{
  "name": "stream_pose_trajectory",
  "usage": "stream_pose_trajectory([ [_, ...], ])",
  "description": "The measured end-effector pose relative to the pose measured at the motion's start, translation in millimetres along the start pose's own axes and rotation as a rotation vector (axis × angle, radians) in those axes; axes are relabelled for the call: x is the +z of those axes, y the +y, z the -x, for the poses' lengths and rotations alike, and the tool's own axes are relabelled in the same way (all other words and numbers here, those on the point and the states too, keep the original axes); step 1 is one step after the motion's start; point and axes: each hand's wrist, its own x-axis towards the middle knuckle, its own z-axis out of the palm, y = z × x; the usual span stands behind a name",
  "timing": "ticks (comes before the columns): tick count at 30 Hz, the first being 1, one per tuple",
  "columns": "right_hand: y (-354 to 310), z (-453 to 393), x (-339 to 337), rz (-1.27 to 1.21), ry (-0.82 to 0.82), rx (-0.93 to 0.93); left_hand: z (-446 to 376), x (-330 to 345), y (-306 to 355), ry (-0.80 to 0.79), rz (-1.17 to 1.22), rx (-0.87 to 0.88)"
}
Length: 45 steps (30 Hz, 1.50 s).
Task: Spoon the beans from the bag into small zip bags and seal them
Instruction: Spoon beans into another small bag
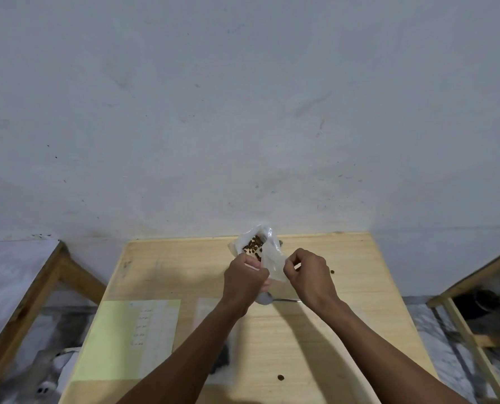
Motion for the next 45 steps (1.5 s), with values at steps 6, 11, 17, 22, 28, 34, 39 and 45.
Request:
stream_pose_trajectory([
  [6,-2,-3,-9,-0.039,-0.155,-0.062,0,-9,-1,-0.111,-0.320,0.587],
  [11,-4,2,-15,0.003,-0.181,-0.144,-5,-21,1,-0.206,-0.596,0.377],
  [17,-7,8,-10,0.039,0.000,-0.192,-2,-22,15,-0.411,-0.604,0.181],
  [22,0,1,-13,-0.262,0.020,-0.031,1,-29,7,-0.450,-0.430,0.287],
  [28,-2,-3,-8,-0.598,-0.005,0.192,-4,-15,-31,-0.233,-0.664,0.569],
  [34,0,-5,2,-0.731,-0.103,0.341,-8,-15,-55,0.012,-0.760,0.613],
  [39,11,-11,4,-0.820,-0.337,0.415,-13,-32,-60,0.070,-0.784,0.664],
  [45,54,-22,26,-0.073,-0.241,0.074,-16,-60,-64,0.174,-0.739,0.598],
])
